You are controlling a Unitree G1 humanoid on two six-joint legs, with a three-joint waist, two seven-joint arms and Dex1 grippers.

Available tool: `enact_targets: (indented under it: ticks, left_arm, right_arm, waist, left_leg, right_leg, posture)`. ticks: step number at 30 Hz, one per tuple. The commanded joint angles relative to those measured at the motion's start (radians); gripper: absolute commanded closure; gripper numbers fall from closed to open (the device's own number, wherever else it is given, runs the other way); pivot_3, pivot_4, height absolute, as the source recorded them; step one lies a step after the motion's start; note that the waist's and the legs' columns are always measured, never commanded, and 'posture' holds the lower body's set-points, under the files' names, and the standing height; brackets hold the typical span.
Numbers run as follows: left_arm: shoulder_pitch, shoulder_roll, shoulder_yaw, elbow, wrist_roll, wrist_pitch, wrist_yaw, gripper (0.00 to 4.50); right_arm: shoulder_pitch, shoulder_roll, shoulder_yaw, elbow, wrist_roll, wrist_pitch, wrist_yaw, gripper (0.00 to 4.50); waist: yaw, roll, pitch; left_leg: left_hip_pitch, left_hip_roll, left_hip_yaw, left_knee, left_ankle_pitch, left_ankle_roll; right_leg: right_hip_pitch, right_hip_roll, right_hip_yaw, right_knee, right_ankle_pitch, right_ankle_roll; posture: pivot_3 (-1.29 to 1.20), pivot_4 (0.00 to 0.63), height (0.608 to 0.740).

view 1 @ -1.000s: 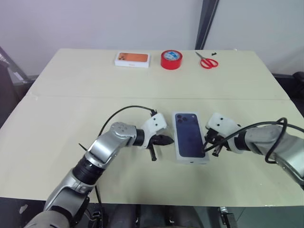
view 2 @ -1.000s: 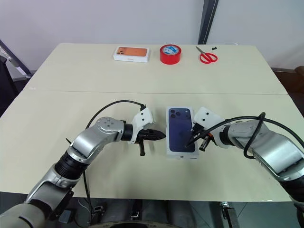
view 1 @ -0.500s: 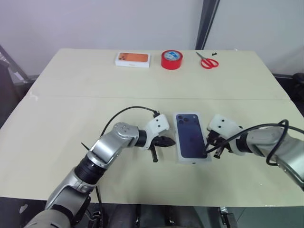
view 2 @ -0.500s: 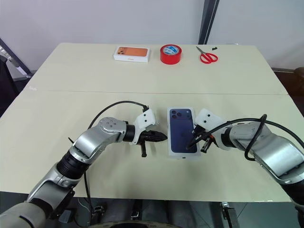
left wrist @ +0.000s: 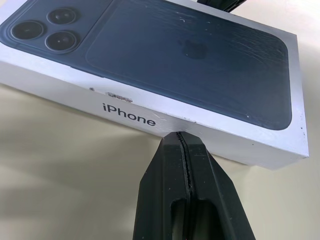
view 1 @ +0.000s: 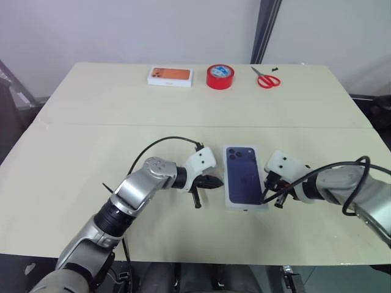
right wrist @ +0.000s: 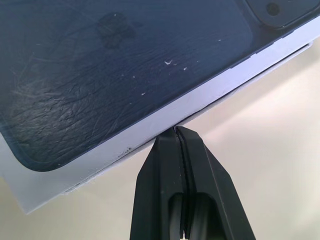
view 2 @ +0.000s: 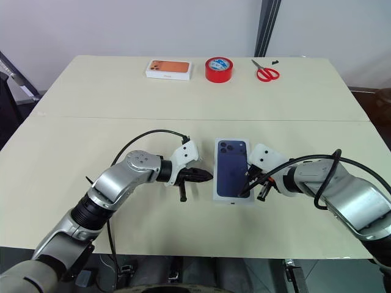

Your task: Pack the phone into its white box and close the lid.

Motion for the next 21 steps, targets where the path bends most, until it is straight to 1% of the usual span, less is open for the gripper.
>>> enact_targets:
  ticks: [1,9,17,21]
  left_arm:
    - [-0.018,-0.018,-0.002,-0.030,-0.012,-0.002,-0.006,4.50]
    - [-0.016,-0.018,-0.016,-0.031,-0.004,-0.001,-0.015,4.50]
    - [-0.010,0.004,-0.033,-0.019,0.018,-0.010,-0.020,4.50]
    - [-0.010,0.008,-0.029,-0.012,0.020,-0.019,-0.017,4.50]
  right_arm:
    - [0.000,0.000,-0.015,-0.017,-0.018,-0.017,0.009,4.49]
    - [0.022,0.007,-0.020,-0.020,-0.038,-0.016,0.013,4.49]
    - [0.055,-0.003,-0.019,-0.024,-0.056,-0.031,0.023,4.49]
    - [0.060,-0.025,-0.055,-0.011,-0.060,-0.042,0.044,4.49]
  waist:
    - [0.000,0.000,0.000]
    - [0.000,0.000,0.000]
    - [0.000,0.000,0.000]
    - [0.000,0.000,0.000]
  left_leg:
    - [0.000,0.000,0.000,0.000,0.000,0.000]
    - [0.000,0.000,0.000,0.000,0.000,0.000]
    - [0.000,0.000,0.000,0.000,0.000,0.000]
    - [0.000,0.000,0.000,0.000,0.000,0.000]
  right_leg:
    - [0.000,0.000,0.000,0.000,0.000,0.000]
    - [0.000,0.000,0.000,0.000,0.000,0.000]
    - [0.000,0.000,0.000,0.000,0.000,0.000]
    - [0.000,0.000,0.000,0.000,0.000,0.000]
  posture:
    - [0.00,0.150,0.729]
    - [0.00,0.150,0.729]
    - [0.00,0.150,0.729]
    - [0.00,0.150,0.729]
